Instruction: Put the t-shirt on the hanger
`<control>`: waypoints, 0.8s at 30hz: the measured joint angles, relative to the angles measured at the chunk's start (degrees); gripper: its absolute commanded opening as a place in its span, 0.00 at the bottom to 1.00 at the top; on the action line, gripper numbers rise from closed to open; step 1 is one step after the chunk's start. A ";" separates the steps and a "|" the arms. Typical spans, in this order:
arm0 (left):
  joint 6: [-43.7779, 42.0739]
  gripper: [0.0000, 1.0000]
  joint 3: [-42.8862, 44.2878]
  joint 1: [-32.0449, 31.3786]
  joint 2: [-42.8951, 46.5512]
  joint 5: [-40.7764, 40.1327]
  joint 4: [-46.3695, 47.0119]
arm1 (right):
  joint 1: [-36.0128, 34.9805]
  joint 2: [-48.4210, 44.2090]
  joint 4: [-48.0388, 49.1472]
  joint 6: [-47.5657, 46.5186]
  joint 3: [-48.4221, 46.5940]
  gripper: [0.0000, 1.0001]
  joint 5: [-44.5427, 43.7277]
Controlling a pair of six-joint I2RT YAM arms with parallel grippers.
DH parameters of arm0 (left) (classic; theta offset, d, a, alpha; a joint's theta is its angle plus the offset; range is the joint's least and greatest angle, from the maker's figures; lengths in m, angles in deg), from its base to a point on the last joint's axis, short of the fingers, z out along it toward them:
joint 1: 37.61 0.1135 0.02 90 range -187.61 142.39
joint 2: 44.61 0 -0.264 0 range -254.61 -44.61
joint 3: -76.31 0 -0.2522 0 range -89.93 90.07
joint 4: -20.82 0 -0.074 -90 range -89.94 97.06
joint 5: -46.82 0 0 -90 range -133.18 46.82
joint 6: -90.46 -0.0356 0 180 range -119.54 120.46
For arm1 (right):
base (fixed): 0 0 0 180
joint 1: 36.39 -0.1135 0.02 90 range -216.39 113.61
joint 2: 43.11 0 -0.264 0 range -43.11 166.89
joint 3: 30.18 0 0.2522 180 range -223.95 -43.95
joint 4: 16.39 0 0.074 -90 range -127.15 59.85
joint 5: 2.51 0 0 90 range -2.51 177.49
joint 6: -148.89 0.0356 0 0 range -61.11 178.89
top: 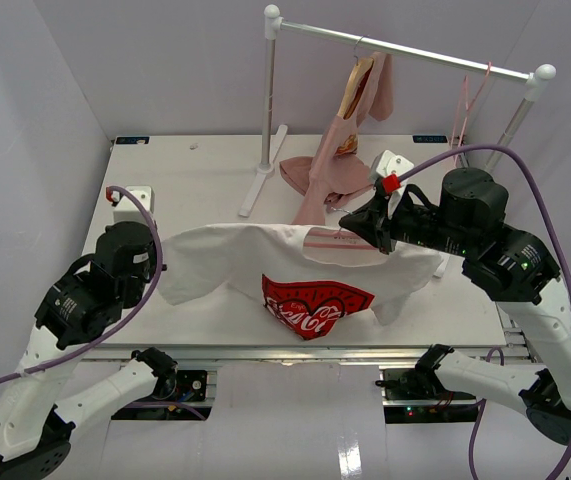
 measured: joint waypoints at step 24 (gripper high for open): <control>-22.33 0.77 8.14 0.15 -4.89 59.99 15.37 | 0.07 3.13 4.74 2.46 4.44 0.08 12.67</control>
